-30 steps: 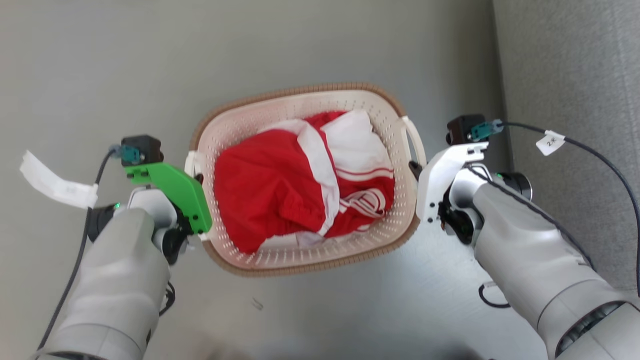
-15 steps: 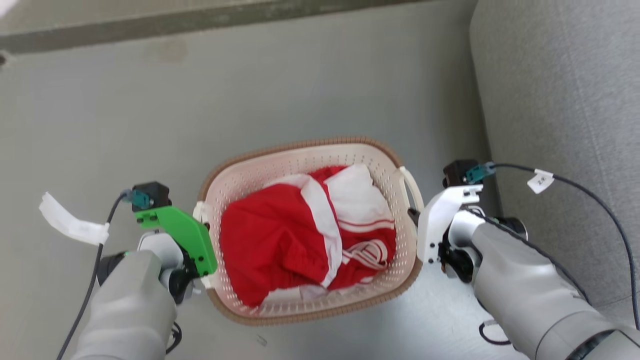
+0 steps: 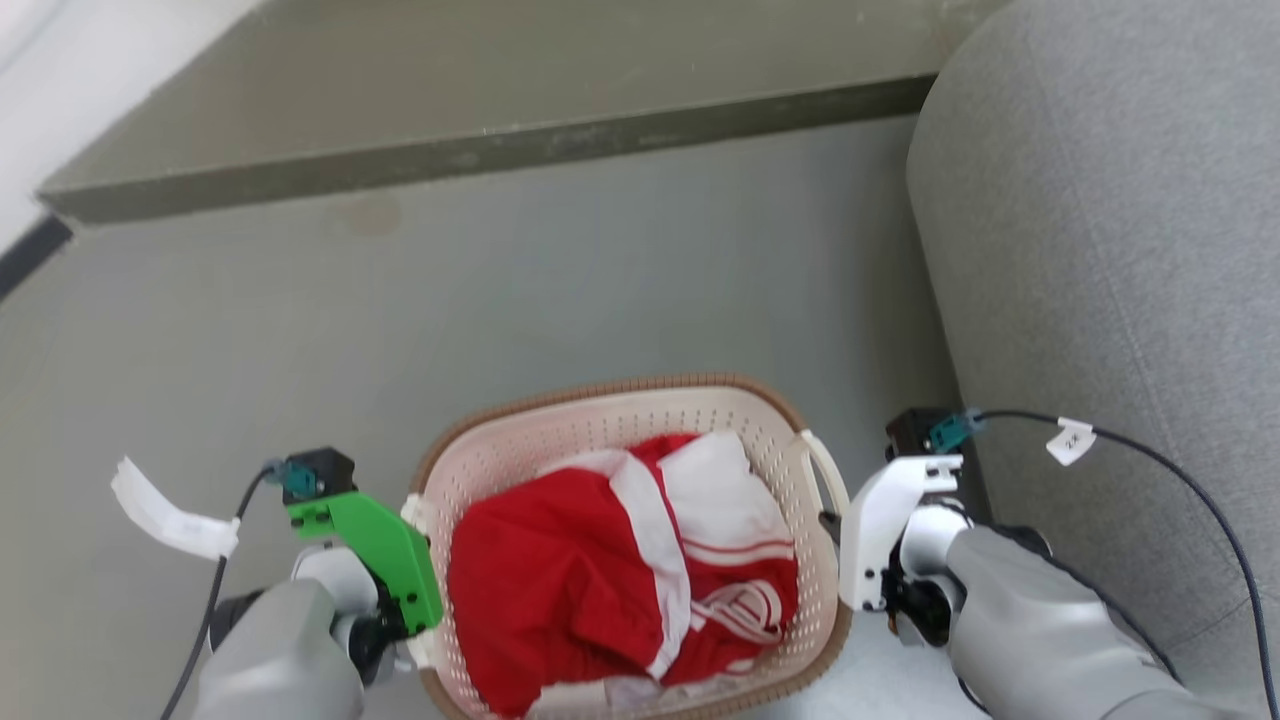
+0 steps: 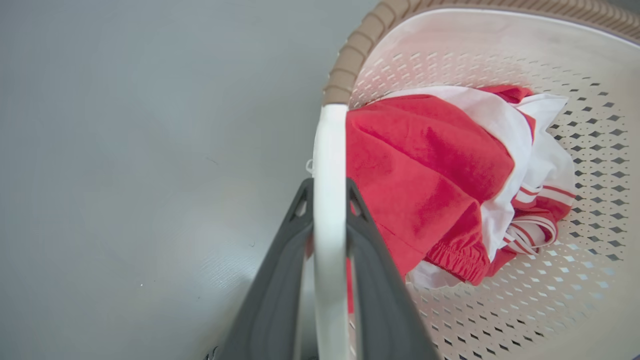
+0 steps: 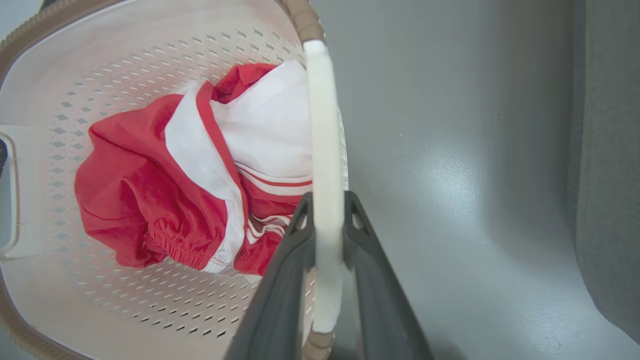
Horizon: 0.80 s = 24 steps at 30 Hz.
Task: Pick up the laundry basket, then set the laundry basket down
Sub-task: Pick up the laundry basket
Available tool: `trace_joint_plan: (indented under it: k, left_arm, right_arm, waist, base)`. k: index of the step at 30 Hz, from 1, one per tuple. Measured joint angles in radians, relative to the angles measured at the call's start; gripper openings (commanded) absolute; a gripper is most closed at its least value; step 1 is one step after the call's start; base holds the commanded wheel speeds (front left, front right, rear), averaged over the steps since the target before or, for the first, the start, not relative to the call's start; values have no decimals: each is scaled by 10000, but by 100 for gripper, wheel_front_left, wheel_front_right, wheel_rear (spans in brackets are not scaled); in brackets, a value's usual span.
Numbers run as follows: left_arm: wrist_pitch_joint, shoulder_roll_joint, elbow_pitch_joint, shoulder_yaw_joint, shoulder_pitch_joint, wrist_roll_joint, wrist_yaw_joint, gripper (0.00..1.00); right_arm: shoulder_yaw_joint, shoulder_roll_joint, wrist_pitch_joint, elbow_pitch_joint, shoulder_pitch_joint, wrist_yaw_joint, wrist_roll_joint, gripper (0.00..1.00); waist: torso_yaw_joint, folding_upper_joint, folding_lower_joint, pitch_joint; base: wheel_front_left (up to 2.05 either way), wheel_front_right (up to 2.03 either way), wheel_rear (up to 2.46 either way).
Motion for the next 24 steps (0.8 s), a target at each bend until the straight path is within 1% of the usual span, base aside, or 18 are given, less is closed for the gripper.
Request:
trace_joint_plan:
  k: [2, 10, 13, 24]
  left_arm:
    - [4, -4, 19, -10, 165, -2, -8, 0]
    - [35, -69, 100, -100, 707, -75, -10, 0]
    - [44, -77, 136, -119, 908, -98, -10, 0]
    - [119, -121, 194, -161, 1456, -142, -10, 0]
  right_arm:
    - [23, 13, 2, 50, 142, 71, 35, 0]
    - [107, 42, 2, 153, 667, 77, 167, 0]
    - [130, 46, 2, 186, 843, 163, 188, 0]
    - [169, 100, 2, 303, 1391, 178, 366, 0]
  waist:
    - [-5, 0, 0, -210]
    - [6, 0, 0, -1000]
    - [25, 0, 0, -1271]
    - [127, 0, 0, -2046]
  base:
    - [0, 0, 0]
    - [0, 0, 0]
    - [0, 0, 0]
    - [0, 0, 0]
